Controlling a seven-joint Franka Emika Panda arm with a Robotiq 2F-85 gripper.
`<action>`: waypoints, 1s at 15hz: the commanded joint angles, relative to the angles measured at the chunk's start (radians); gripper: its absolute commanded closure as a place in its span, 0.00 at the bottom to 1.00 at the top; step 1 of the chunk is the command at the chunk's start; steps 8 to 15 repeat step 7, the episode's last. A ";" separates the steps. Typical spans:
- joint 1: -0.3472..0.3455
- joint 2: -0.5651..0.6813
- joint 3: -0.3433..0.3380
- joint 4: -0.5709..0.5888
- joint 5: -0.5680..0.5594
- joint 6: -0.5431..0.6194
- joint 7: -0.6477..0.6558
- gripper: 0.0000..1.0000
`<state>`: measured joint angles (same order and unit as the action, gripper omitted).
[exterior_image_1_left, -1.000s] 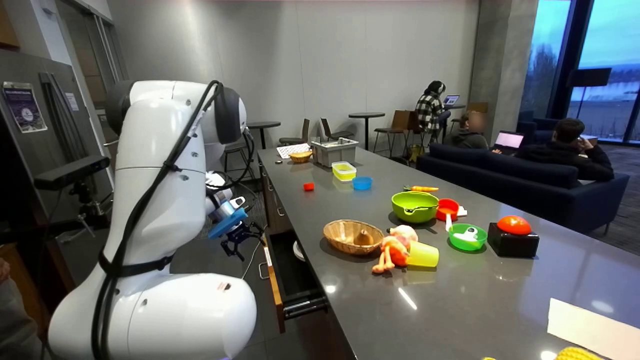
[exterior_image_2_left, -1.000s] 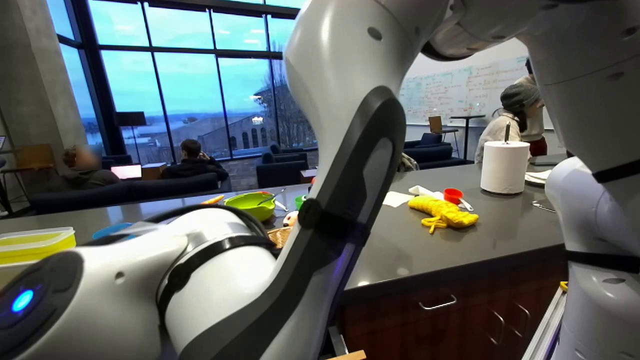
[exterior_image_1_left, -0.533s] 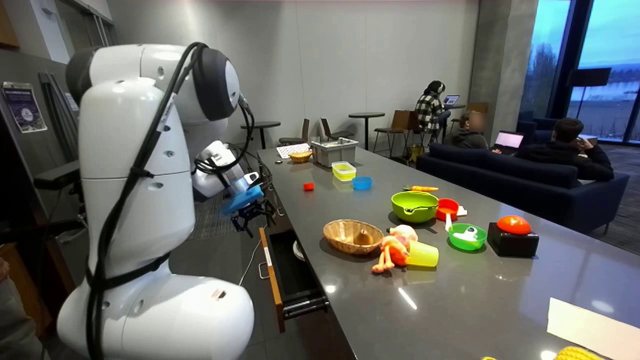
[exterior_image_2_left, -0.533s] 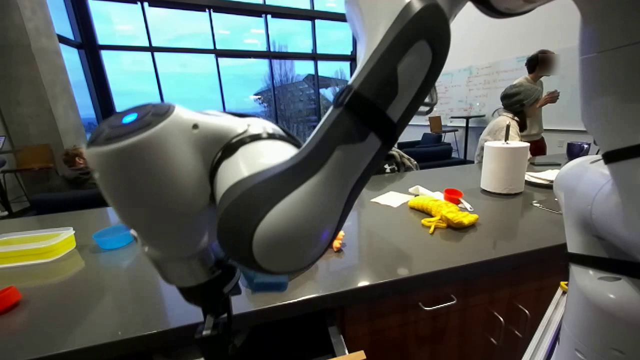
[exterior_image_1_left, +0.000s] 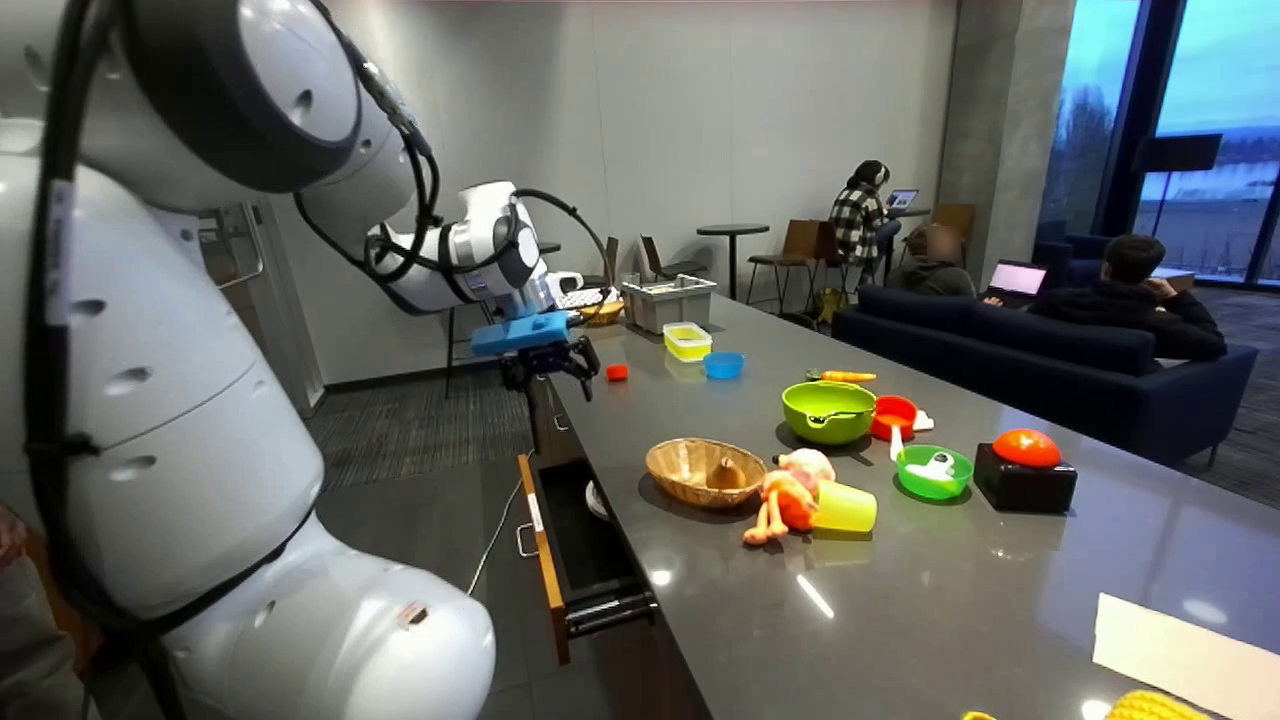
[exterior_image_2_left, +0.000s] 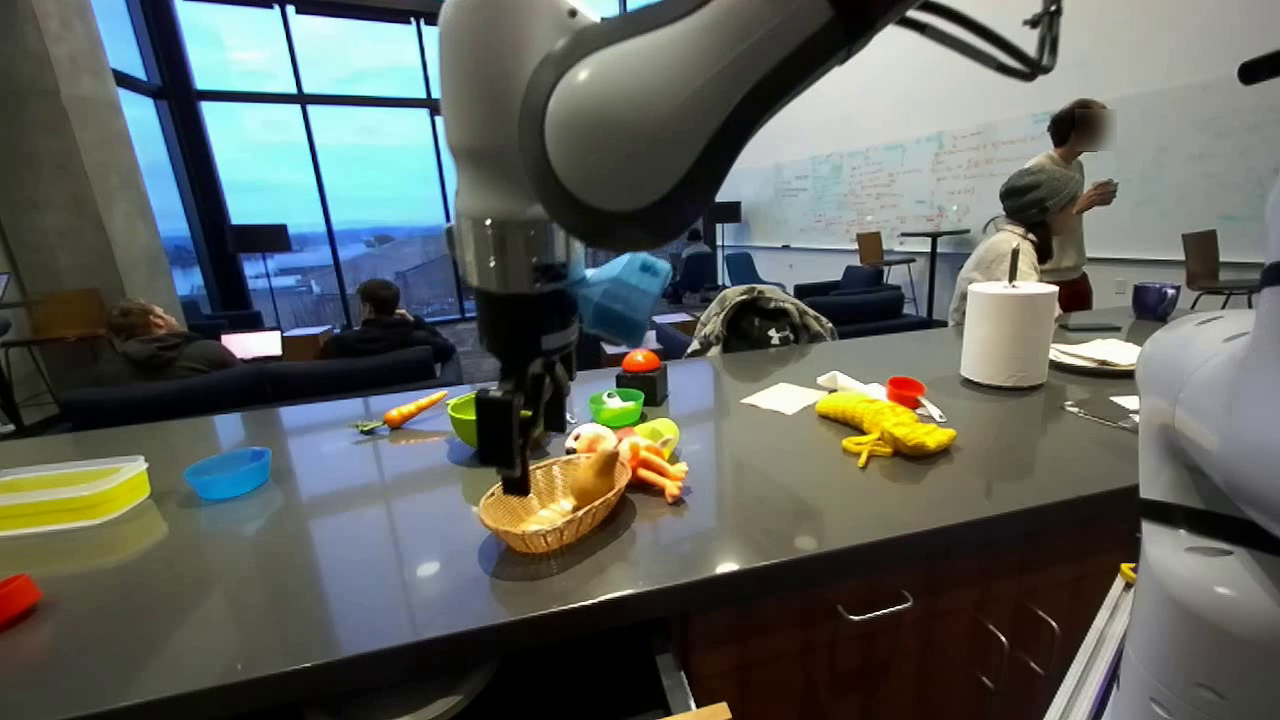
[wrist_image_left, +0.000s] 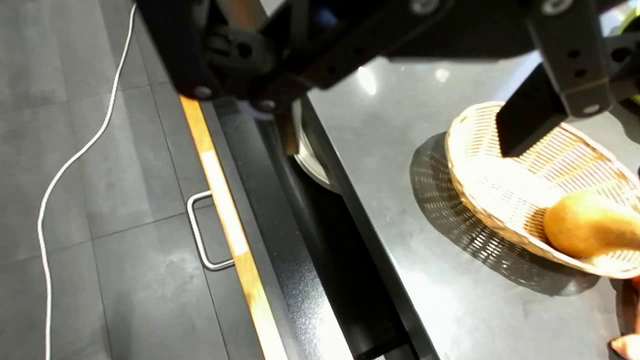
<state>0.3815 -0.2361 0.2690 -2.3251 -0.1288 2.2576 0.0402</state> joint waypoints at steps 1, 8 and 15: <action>-0.034 -0.168 -0.033 -0.074 0.121 -0.057 -0.045 0.00; -0.049 -0.154 -0.017 -0.059 0.107 -0.060 -0.038 0.00; -0.049 -0.154 -0.017 -0.059 0.107 -0.060 -0.038 0.00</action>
